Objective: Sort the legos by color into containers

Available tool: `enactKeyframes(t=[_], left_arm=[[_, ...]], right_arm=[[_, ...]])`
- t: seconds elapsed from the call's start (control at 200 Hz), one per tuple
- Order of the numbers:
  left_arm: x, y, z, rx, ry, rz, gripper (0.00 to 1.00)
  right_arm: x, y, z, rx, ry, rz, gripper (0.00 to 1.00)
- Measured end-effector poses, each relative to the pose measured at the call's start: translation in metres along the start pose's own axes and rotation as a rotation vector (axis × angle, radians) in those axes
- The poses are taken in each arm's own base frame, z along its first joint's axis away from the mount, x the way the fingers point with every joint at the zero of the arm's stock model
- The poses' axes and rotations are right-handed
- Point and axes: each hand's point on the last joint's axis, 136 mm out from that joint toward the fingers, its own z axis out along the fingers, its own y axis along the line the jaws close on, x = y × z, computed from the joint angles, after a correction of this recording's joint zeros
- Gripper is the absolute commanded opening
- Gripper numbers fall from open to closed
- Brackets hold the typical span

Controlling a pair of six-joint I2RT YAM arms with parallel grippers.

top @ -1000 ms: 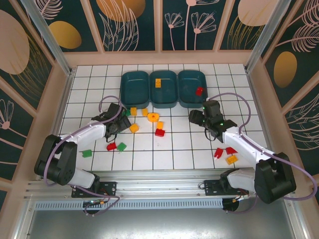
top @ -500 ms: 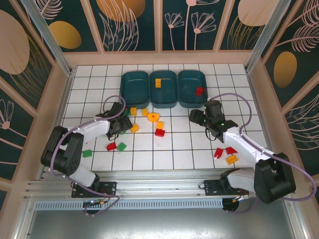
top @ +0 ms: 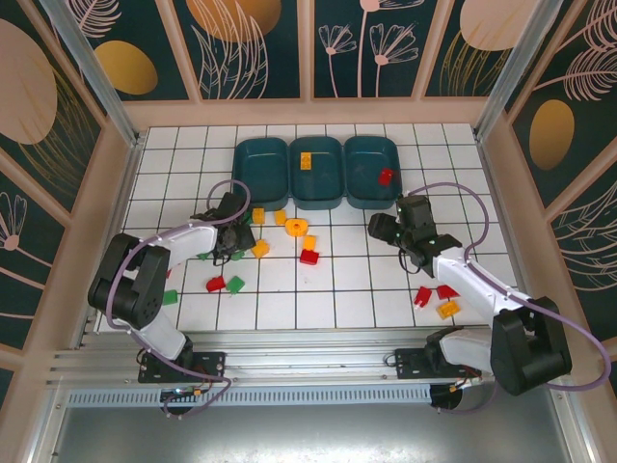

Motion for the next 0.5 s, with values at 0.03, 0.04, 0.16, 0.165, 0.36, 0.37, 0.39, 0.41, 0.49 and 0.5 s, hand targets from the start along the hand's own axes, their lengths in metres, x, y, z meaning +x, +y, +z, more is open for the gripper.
enactKeyframes(t=[0.03, 0.04, 0.16, 0.165, 0.36, 0.37, 0.39, 0.41, 0.49, 0.5], left_arm=[[-0.0007, 0.0007, 0.0002, -0.005, -0.003, 0.008, 0.65], [-0.0008, 0.0011, 0.0005, -0.008, -0.004, 0.011, 0.65], [-0.0019, 0.0028, 0.0032, -0.024, -0.007, 0.04, 0.61], [-0.0018, 0.0028, 0.0033, -0.024, -0.006, 0.041, 0.61], [-0.0015, 0.0053, 0.0059, -0.043, -0.009, 0.08, 0.47], [-0.0015, 0.0054, 0.0059, -0.044, -0.009, 0.08, 0.46], [-0.0017, 0.0055, 0.0057, -0.044, -0.01, 0.084, 0.44], [-0.002, 0.0056, 0.0057, -0.046, -0.012, 0.083, 0.42], [-0.003, 0.0067, 0.0046, -0.054, -0.019, 0.094, 0.34], [-0.0029, 0.0069, 0.0043, -0.055, -0.019, 0.094, 0.34]], right_arm=[[0.0, 0.0, 0.0, 0.0, 0.0, 0.0, 0.67], [-0.0001, 0.0, 0.0, 0.0, 0.0, 0.0, 0.67], [-0.0001, 0.0, 0.0, 0.0, 0.0, 0.0, 0.67], [-0.0001, 0.0, 0.0, 0.0, 0.0, 0.0, 0.67], [-0.001, 0.0006, -0.0003, -0.001, -0.002, 0.0, 0.66], [-0.001, 0.0006, -0.0003, -0.001, -0.002, 0.0, 0.66], [-0.0013, 0.0008, -0.0003, -0.002, -0.003, 0.0, 0.66], [-0.0015, 0.0009, -0.0004, -0.002, -0.003, 0.0, 0.66], [-0.0019, 0.0011, -0.0005, -0.002, -0.004, 0.001, 0.65], [-0.0019, 0.0012, -0.0005, -0.003, -0.004, 0.001, 0.65]])
